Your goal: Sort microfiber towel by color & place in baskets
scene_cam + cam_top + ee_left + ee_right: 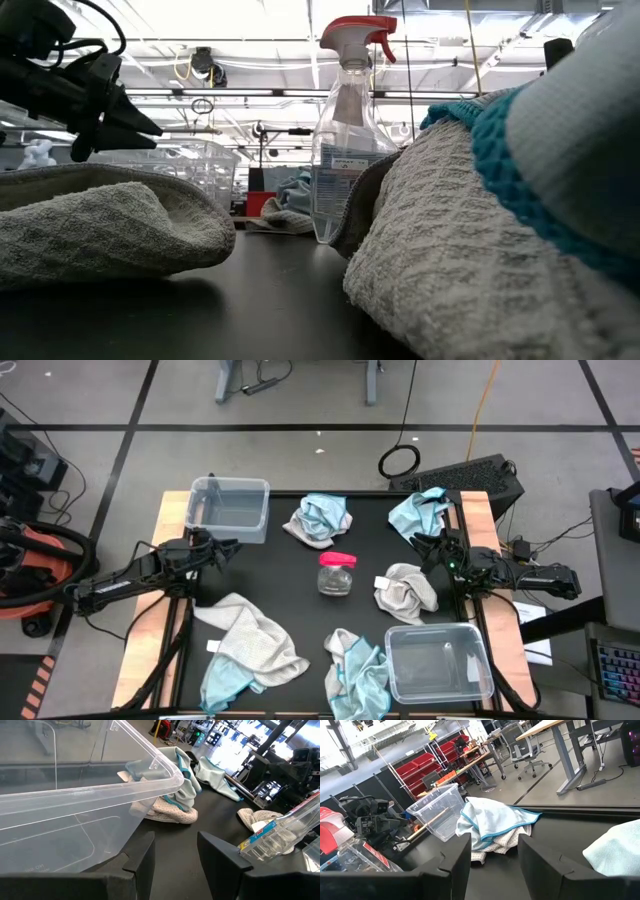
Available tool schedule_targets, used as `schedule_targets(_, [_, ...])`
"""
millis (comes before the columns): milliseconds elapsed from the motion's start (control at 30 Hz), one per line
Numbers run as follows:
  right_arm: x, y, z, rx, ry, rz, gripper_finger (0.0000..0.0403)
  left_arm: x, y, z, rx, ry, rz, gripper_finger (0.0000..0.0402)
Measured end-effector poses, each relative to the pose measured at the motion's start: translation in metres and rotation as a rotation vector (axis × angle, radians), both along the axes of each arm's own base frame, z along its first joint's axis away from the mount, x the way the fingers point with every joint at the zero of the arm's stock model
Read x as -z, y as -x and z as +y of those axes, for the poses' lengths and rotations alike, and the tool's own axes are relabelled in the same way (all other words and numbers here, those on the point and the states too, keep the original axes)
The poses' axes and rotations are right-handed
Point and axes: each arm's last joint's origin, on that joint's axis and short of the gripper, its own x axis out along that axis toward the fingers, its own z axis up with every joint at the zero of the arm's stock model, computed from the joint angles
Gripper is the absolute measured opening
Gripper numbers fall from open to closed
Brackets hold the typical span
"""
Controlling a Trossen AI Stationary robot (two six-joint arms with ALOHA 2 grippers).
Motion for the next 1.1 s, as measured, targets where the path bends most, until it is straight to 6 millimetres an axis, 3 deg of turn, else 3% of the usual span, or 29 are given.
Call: schedule_targets(1100, [0.0001, 0.0, 0.0, 0.0, 0.0, 0.001, 0.0153, 0.0003, 0.0008, 0.0021, -0.021, -0.018, 0.015, 0.0153])
